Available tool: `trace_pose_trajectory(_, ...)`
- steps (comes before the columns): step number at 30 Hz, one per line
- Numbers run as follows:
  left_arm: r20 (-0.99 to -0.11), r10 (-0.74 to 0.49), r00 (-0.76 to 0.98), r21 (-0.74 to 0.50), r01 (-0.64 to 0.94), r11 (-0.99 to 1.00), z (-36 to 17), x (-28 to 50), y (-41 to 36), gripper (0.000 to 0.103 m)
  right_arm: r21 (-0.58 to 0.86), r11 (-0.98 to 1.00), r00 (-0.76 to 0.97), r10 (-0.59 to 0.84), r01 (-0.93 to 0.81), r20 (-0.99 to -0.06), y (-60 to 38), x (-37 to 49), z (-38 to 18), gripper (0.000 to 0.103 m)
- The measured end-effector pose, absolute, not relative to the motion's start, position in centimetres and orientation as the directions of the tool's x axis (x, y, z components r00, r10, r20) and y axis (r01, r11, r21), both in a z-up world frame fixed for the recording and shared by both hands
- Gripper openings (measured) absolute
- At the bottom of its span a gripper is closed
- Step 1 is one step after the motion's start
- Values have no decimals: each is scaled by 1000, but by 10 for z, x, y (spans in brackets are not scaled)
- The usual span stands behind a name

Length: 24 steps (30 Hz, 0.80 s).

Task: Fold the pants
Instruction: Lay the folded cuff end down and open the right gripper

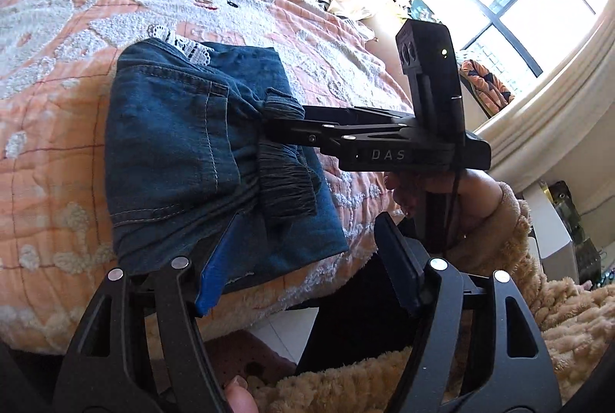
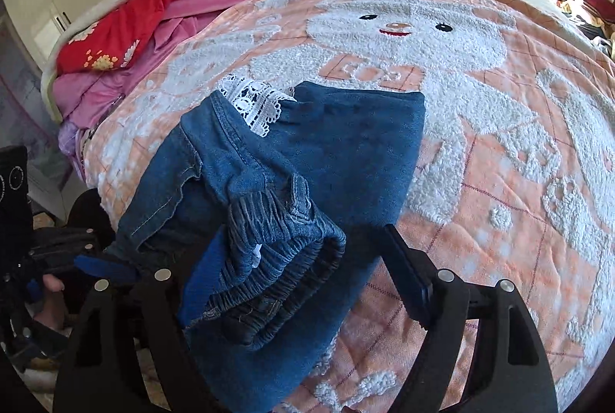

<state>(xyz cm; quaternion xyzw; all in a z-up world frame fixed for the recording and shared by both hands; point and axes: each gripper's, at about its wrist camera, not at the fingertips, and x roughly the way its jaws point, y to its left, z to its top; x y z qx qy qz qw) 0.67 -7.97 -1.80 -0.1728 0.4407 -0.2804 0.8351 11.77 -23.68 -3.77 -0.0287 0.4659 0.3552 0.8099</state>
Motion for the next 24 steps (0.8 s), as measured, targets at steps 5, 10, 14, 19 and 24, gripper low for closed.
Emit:
trace_pose_trajectory(5,-654,-544,526,-467,285,837,-1,4,-61,69,307,732,345,593,-608,-728,-243,110,-21,79)
trace_pose_trajectory(10,-685,-468,558,-438,197,877,3,13,-35,71,314,727,385,619,-611,-684,-255,95,0,80)
trace_pose_trajectory(14,-699,-410,586,-401,153,903,5,15,-19,71,313,723,406,632,-616,-661,-260,78,12,81)
trace_pose_trajectory(19,-719,-344,604,-348,116,930,8,20,-8,75,318,701,408,658,-638,-633,-255,49,20,82)
trace_pose_trajectory(24,-726,-346,595,-366,91,926,9,34,3,75,287,639,359,685,-713,-634,-228,13,21,82)
